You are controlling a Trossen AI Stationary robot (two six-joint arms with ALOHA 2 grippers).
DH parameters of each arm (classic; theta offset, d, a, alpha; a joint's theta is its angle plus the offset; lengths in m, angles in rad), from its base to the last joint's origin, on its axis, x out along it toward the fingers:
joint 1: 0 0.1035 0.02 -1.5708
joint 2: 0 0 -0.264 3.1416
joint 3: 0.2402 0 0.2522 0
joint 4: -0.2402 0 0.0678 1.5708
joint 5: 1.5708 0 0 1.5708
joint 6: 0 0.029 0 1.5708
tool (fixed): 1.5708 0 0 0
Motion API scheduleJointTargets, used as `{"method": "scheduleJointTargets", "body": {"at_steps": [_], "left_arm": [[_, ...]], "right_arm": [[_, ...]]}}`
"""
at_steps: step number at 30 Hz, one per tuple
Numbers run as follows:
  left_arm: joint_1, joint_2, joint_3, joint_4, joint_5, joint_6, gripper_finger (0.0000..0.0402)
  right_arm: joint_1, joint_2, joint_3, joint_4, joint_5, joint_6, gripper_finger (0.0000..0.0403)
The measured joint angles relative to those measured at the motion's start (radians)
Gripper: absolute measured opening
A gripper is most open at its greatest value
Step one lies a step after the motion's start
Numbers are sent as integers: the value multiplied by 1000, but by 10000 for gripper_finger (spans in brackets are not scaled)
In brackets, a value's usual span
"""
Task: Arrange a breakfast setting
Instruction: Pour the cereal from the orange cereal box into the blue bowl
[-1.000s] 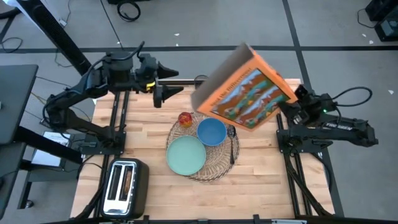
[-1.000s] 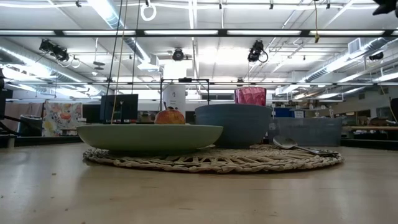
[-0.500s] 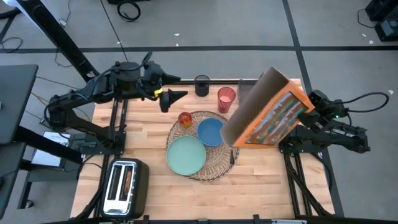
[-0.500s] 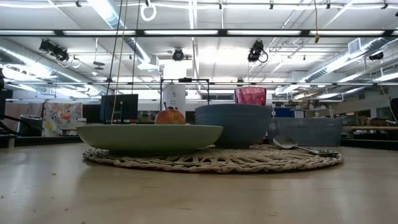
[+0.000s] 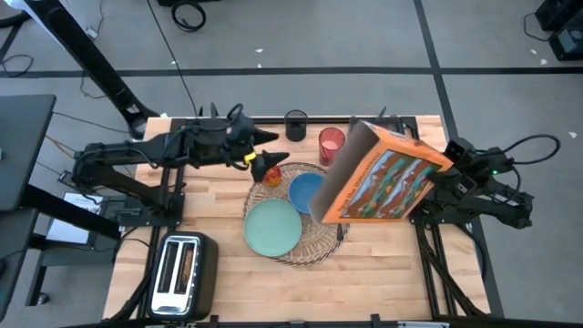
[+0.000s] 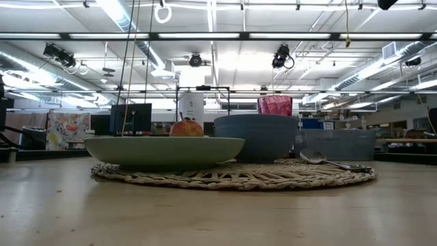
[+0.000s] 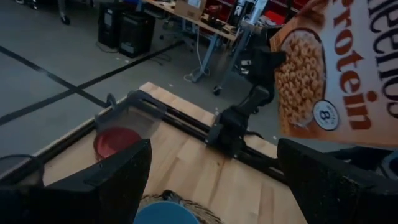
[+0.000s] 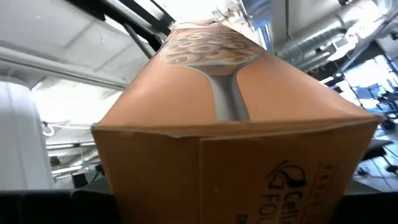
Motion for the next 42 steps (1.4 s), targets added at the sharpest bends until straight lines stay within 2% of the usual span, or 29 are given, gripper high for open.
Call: {"method": "scheduleJointTargets", "body": {"at_steps": [8, 23, 29, 36, 42], "left_arm": [[-12, 5, -56, -24, -2, -33, 353], [-21, 13, -56, -281, -39, -80, 353], [-28, 38, -54, -324, -53, -112, 353], [-32, 72, -56, -401, -59, -154, 353], [-34, 80, -55, -405, -66, -156, 353]], "right_arm": [[0, -1, 0, -154, 10, -70, 248], [0, 0, 0, -326, 79, -230, 248], [0, 0, 0, -409, 133, -319, 248], [0, 0, 0, -402, 155, -360, 248], [0, 0, 0, -278, 154, -325, 248]]}}
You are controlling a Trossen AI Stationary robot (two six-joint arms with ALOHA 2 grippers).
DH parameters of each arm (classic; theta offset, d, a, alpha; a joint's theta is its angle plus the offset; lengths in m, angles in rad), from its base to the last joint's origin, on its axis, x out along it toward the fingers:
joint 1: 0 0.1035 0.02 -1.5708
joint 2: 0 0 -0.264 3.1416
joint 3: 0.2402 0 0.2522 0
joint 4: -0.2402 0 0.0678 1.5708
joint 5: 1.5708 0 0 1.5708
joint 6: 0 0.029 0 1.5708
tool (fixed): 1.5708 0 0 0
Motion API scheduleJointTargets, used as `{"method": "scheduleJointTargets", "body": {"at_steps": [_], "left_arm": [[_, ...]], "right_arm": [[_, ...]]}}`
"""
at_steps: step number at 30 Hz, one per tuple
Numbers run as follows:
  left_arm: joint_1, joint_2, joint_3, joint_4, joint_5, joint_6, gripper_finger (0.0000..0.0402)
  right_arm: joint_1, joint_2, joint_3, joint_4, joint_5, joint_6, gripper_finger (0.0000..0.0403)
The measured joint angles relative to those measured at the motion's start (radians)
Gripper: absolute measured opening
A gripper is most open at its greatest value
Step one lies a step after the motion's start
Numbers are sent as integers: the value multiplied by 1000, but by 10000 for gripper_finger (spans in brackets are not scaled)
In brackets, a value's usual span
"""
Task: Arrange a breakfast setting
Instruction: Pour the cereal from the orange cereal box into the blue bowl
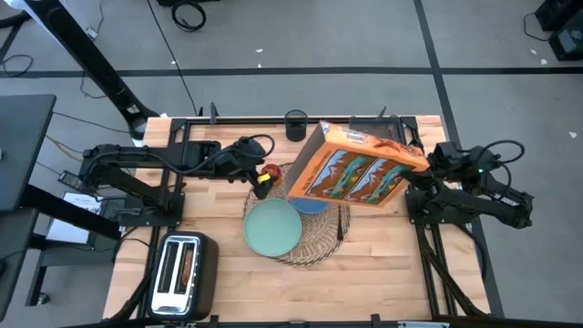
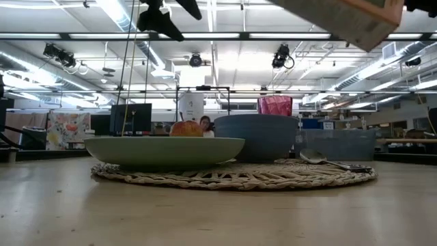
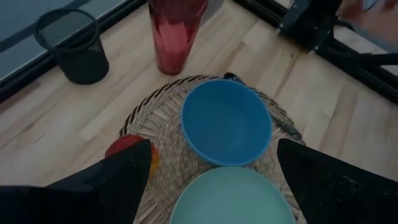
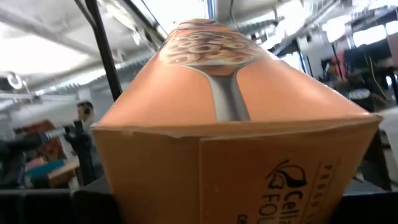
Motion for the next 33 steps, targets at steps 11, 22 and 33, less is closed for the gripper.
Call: {"method": "scheduleJointTargets", "body": {"at_steps": [11, 22, 33], "left_arm": [[-49, 142, 0, 51, -48, -142, 353], [-17, 386, 0, 122, -48, -314, 353], [7, 469, 0, 130, 8, -457, 294]], "right_arm": [[0, 1, 0, 217, 60, 1, 248], [0, 4, 1, 265, 114, -6, 248], [0, 4, 1, 243, 149, -6, 248]]}}
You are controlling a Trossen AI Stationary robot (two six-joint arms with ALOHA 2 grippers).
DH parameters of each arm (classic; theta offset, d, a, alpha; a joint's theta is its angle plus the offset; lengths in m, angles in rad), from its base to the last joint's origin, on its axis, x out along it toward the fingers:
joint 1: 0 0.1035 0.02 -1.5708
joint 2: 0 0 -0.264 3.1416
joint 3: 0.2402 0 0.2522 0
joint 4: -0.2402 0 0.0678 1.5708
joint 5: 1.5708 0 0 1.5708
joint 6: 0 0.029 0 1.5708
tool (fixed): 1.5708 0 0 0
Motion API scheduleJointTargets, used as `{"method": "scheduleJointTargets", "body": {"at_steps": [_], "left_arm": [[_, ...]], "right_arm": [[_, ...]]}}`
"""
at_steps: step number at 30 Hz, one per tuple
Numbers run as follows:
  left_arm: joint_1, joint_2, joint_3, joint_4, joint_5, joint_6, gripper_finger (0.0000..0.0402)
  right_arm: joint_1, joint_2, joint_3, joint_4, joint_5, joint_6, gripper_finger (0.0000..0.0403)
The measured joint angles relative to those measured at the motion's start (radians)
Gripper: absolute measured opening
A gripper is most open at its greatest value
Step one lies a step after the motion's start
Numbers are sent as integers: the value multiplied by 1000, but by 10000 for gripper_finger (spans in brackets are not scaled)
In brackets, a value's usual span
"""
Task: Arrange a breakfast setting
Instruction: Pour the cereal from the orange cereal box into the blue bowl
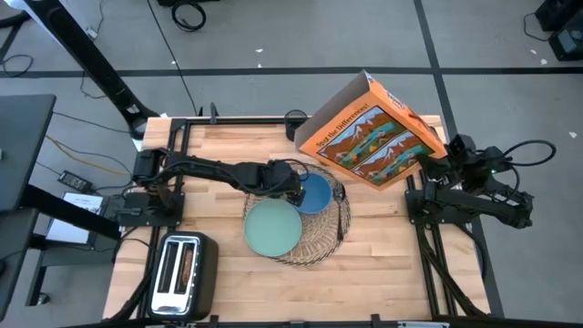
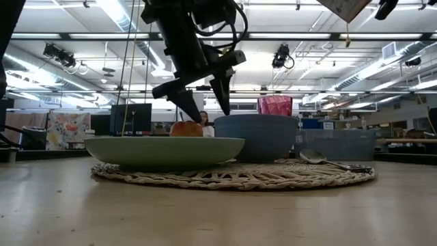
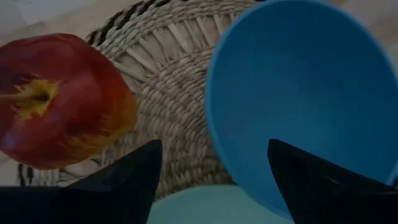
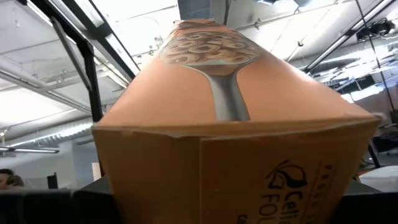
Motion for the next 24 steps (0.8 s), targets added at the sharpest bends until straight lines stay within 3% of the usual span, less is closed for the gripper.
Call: {"method": "scheduleJointTargets", "body": {"at_steps": [15, 24], "left_arm": [[-13, 85, 0, 91, 0, -119, 259], [-9, 86, 0, 71, -14, -120, 162]], "right_arm": [[0, 0, 0, 36, 17, -12, 248], [0, 0, 0, 165, 16, -34, 248]]}}
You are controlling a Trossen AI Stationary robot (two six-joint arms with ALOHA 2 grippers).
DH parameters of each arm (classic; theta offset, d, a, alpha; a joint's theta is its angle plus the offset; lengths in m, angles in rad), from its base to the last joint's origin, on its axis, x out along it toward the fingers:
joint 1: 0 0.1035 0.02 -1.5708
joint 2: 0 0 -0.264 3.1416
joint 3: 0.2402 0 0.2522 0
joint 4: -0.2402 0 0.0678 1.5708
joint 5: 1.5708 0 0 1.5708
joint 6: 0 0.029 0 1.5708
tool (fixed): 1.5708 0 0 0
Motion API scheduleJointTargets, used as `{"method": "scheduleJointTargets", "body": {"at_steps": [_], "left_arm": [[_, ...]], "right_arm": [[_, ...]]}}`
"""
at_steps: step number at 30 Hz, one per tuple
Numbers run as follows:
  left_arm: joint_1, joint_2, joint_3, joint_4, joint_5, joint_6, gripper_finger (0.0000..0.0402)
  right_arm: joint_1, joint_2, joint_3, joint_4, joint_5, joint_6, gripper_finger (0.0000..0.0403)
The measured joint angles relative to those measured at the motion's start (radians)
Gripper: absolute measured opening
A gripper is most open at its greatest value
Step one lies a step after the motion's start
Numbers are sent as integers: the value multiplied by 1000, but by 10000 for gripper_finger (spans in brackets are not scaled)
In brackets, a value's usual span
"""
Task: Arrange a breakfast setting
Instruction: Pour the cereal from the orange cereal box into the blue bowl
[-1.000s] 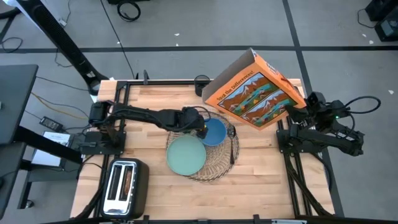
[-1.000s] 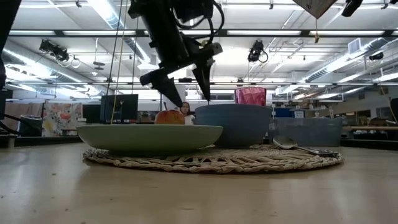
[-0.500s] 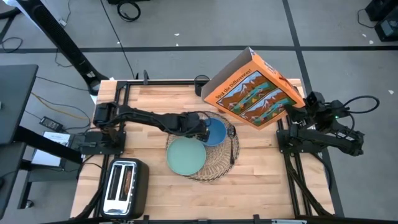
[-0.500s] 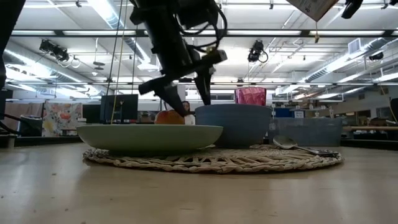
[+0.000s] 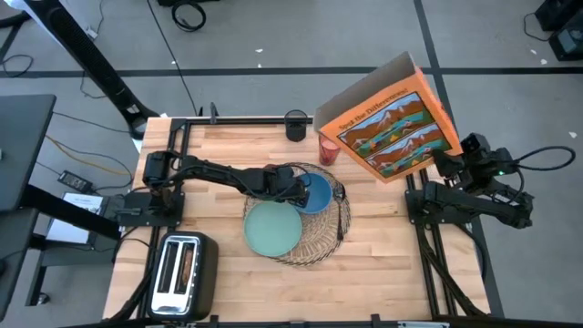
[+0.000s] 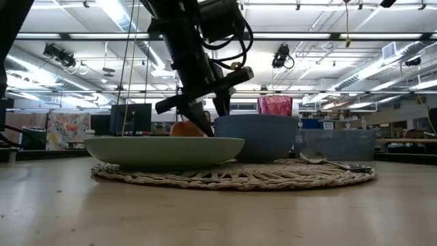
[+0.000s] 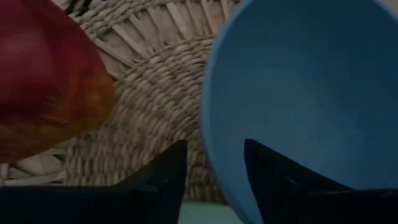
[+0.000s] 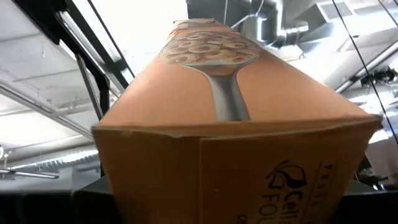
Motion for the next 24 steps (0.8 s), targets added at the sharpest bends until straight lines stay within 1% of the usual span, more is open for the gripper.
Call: {"method": "scheduleJointTargets", "body": {"at_steps": [6, 11, 13, 17, 24], "left_arm": [[7, 0, 0, -8, -4, 13, 82], [12, 0, 0, -14, -5, 36, 16], [13, 0, 6, -20, -5, 37, 11], [17, 0, 27, -26, -4, 61, 14], [12, 0, 79, -165, 27, 66, 12]], "right_arm": [[0, 0, 0, 37, 0, 0, 247], [0, 0, 0, 28, 3, 5, 247], [0, 0, 0, 27, 7, 7, 247], [0, 0, 0, 9, 18, 7, 247], [0, 0, 0, 5, 17, 22, 247]]}}
